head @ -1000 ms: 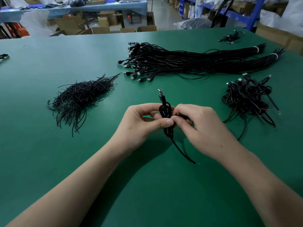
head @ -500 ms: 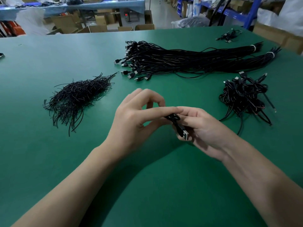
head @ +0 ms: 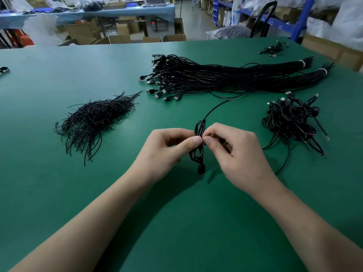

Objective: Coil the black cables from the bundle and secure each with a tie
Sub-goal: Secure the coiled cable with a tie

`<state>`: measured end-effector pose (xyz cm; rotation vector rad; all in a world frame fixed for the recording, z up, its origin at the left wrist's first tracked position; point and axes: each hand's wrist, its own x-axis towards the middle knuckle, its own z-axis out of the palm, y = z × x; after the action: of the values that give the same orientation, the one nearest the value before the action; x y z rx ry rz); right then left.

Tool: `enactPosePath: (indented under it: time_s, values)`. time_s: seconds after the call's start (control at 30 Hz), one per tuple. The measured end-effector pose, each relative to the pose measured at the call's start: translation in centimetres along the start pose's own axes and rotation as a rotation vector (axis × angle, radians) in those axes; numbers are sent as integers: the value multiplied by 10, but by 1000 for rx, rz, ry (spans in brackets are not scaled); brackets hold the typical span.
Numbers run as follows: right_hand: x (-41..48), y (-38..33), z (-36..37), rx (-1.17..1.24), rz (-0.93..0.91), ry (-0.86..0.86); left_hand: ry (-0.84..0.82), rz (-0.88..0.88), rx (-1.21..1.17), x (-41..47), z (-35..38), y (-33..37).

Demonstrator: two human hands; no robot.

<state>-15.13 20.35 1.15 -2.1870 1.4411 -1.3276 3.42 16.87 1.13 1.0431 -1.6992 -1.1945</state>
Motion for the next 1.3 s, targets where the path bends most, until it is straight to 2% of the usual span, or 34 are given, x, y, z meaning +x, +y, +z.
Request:
enactPosePath:
  time_s: [0.1, 0.23, 0.3, 0.37, 0.5, 0.6, 0.7, 0.77, 0.83, 0.9, 1.03, 1.13, 1.2, 1.23, 1.3]
  values:
    - [1, 3, 1, 241, 200, -76, 109, 216, 121, -1, 3, 1]
    - [3, 3, -1, 853, 525, -213, 191, 543, 391, -1, 2, 3]
    - [2, 3, -2, 1028, 584, -264, 195, 638, 482, -2, 2, 3]
    - [2, 4, -1, 993, 578, -236, 158, 600, 434, -2, 2, 1]
    - [4, 6, 2, 439, 368, -59, 75, 129, -84, -5, 7, 5]
    - [1, 4, 2, 96, 124, 25, 35, -147, -229, -3, 10, 8]
    - [0, 3, 1, -146, -55, 29, -90, -193, -178, -2, 6, 3]
    - [1, 3, 1, -191, -84, 19, -83, -147, -165, -2, 3, 1]
    - [0, 3, -1, -141, -33, 14, -27, -97, -151, -1, 4, 1]
    - [1, 3, -1, 26, 108, -18, 41, 0, -104, 0, 5, 0]
    - [5, 5, -5, 683, 496, -196, 188, 420, 296, 0, 1, 0]
    - [2, 5, -9, 1000, 611, -349, 247, 705, 481, -1, 0, 1]
    - [2, 4, -8, 1024, 603, -317, 249, 691, 456, -1, 1, 1]
    - [4, 3, -7, 980, 582, -251, 242, 606, 384, -1, 1, 1]
    - [5, 4, -6, 736, 440, -97, 227, 327, 143, -2, 4, 4]
